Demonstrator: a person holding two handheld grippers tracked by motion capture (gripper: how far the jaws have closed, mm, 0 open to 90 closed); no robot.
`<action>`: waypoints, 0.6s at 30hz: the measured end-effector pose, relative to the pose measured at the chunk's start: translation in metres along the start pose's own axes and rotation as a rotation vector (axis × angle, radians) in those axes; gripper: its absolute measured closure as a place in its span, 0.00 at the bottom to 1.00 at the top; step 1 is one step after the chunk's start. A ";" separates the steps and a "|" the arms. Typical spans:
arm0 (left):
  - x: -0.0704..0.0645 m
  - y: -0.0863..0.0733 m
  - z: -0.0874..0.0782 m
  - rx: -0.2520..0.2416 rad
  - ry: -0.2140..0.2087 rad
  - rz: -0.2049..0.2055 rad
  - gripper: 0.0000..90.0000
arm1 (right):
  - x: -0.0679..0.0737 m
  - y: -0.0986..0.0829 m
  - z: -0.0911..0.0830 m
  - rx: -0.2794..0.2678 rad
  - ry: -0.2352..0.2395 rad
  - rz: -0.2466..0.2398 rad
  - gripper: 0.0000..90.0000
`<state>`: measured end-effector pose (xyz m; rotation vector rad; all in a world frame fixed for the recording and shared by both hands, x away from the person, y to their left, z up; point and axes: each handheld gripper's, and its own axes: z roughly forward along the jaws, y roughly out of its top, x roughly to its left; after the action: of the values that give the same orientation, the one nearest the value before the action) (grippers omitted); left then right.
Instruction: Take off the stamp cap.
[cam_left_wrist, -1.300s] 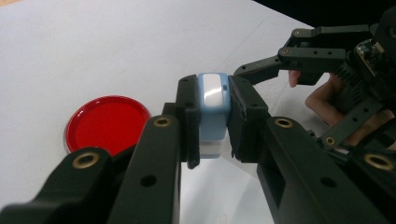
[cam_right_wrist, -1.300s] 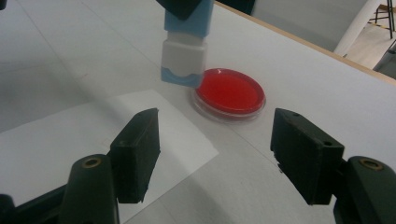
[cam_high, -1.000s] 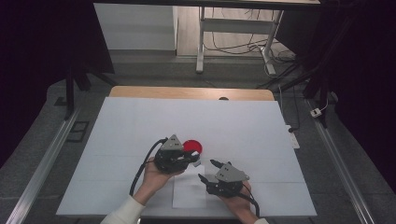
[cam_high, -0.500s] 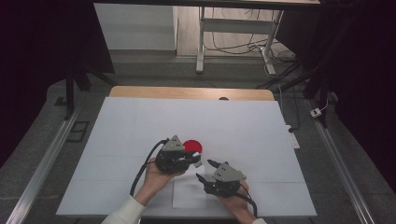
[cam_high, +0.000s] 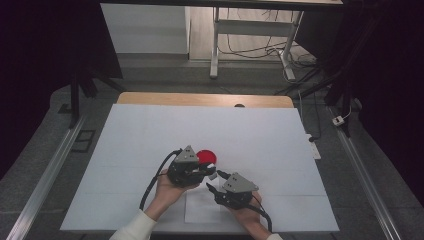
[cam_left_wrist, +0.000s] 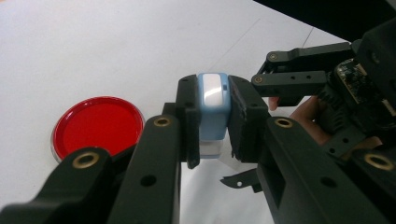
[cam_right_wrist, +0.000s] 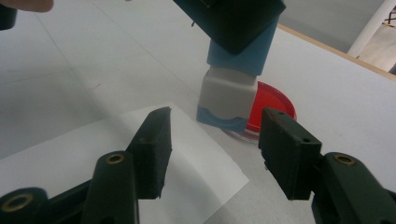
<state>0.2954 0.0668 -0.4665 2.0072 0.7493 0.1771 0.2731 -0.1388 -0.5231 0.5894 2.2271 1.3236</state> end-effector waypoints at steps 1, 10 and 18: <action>0.000 0.000 0.000 -0.001 0.001 0.000 0.83 | 0.000 0.000 0.001 -0.001 -0.002 0.000 0.51; -0.001 0.000 0.001 0.000 0.000 0.000 0.83 | 0.001 0.002 0.005 0.010 -0.001 -0.001 0.56; -0.001 -0.001 0.002 0.000 0.004 0.002 0.83 | 0.002 0.003 0.009 0.024 -0.018 0.008 0.64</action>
<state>0.2948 0.0647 -0.4680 2.0080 0.7497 0.1830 0.2771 -0.1301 -0.5248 0.6177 2.2311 1.2919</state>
